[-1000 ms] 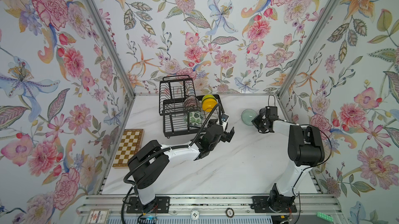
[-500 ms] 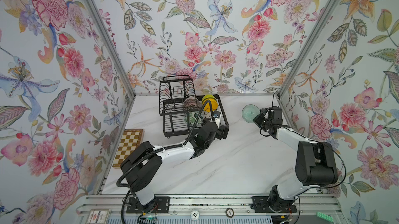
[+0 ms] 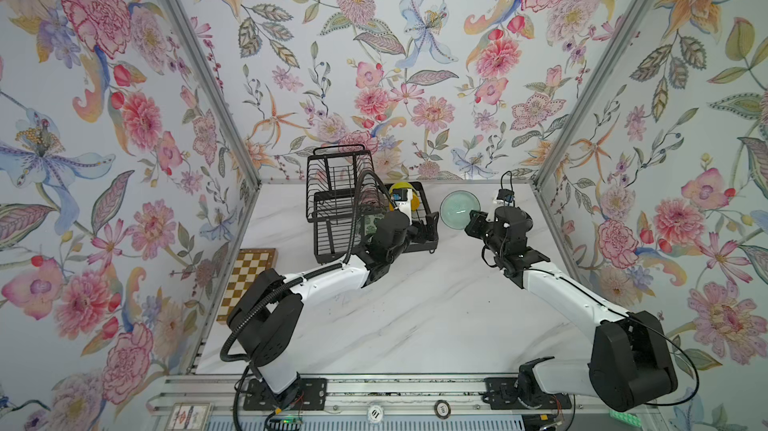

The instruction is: Load the bowls into the dish rack

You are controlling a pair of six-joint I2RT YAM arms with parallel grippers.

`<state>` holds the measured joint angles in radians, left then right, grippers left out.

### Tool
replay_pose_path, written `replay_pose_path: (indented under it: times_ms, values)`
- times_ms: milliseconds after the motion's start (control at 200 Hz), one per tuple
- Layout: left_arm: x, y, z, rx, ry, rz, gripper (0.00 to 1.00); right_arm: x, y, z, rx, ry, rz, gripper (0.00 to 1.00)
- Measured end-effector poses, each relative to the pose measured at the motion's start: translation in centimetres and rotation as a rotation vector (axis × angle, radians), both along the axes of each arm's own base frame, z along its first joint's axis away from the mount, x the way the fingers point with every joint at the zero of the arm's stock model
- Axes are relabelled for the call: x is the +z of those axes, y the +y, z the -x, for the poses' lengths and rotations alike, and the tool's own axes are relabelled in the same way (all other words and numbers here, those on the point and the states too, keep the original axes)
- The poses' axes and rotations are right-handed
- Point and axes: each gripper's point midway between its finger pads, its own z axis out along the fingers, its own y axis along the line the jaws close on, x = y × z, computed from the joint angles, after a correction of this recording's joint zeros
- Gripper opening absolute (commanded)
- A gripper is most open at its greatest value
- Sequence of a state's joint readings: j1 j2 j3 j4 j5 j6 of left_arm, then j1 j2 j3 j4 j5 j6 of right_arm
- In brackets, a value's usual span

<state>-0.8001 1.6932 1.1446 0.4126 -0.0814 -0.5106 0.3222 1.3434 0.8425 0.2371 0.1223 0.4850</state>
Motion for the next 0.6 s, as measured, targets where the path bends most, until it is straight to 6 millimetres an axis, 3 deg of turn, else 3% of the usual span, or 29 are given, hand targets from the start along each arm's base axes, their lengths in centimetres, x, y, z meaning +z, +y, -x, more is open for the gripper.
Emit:
replay_pose_path:
  times_ms: [400,601]
  values:
    - [1.4,-1.0,0.3,-0.047,0.019,0.125,0.78,0.9,3.5,1.3,0.066,-0.034,0.025,0.0]
    - [1.4,-1.4,0.3,-0.059,0.022,0.147,0.55,2.8,4.4,1.6,0.088,-0.09,-0.008,0.0]
